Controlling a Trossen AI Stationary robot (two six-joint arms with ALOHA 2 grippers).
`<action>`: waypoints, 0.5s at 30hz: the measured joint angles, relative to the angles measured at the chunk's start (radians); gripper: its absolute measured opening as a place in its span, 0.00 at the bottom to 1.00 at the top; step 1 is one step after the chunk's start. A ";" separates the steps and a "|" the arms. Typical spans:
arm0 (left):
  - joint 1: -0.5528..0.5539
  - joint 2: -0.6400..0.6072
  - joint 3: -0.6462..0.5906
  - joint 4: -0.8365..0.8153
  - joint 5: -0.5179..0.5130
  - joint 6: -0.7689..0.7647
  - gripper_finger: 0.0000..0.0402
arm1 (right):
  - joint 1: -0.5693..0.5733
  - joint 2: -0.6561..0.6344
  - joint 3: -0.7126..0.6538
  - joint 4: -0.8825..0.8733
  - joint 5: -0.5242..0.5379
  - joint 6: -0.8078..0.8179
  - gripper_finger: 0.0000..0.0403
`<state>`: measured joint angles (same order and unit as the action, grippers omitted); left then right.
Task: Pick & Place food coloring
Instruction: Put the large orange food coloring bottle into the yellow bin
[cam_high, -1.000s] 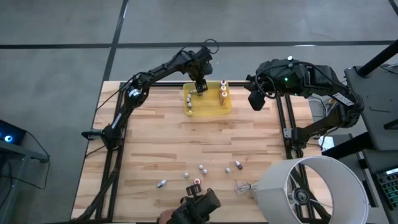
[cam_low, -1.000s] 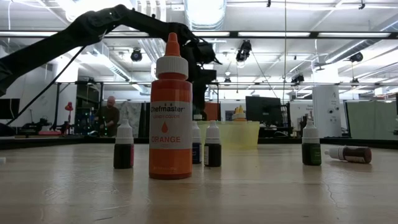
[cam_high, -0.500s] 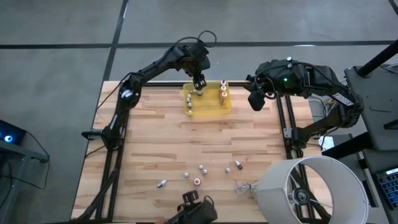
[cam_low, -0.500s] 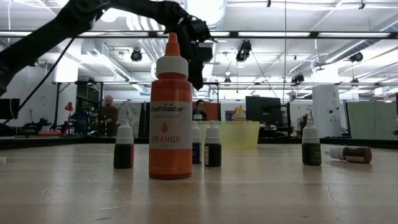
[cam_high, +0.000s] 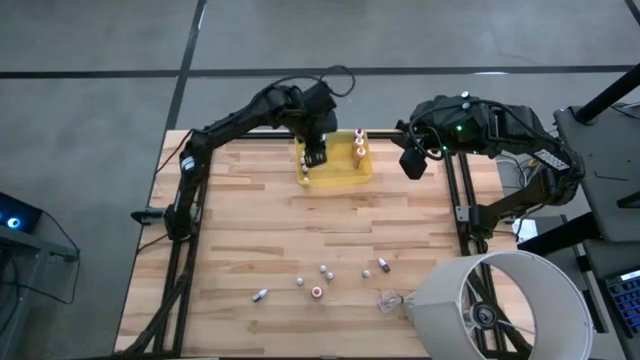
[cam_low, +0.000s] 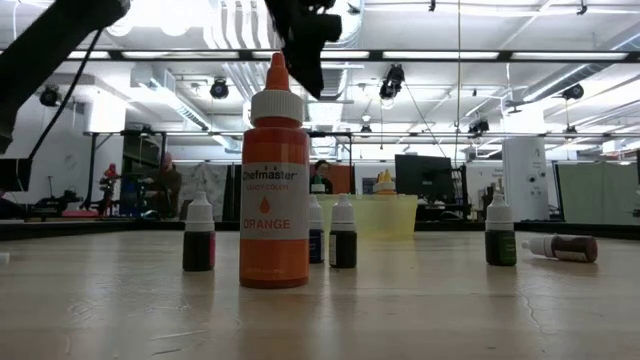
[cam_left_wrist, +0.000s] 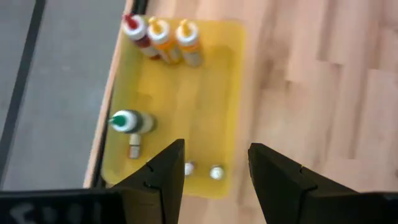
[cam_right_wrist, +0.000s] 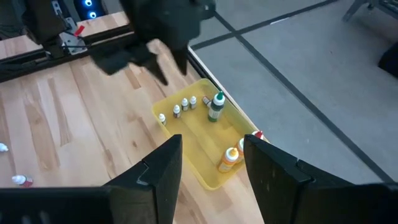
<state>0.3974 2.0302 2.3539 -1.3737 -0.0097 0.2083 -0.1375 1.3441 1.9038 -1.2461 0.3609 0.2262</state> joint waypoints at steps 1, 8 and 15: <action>-0.015 -0.012 0.000 -0.009 0.002 -0.015 0.37 | 0.000 0.000 0.000 0.000 -0.002 -0.002 0.41; -0.136 -0.061 -0.003 -0.105 0.066 -0.145 0.37 | 0.000 0.000 0.000 0.001 -0.002 -0.018 0.41; -0.283 -0.073 -0.004 -0.167 0.102 -0.232 0.37 | 0.000 0.000 0.000 0.001 -0.002 -0.020 0.41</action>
<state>0.1141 1.9570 2.3501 -1.5409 0.0925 -0.0237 -0.1375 1.3441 1.9036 -1.2449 0.3586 0.2058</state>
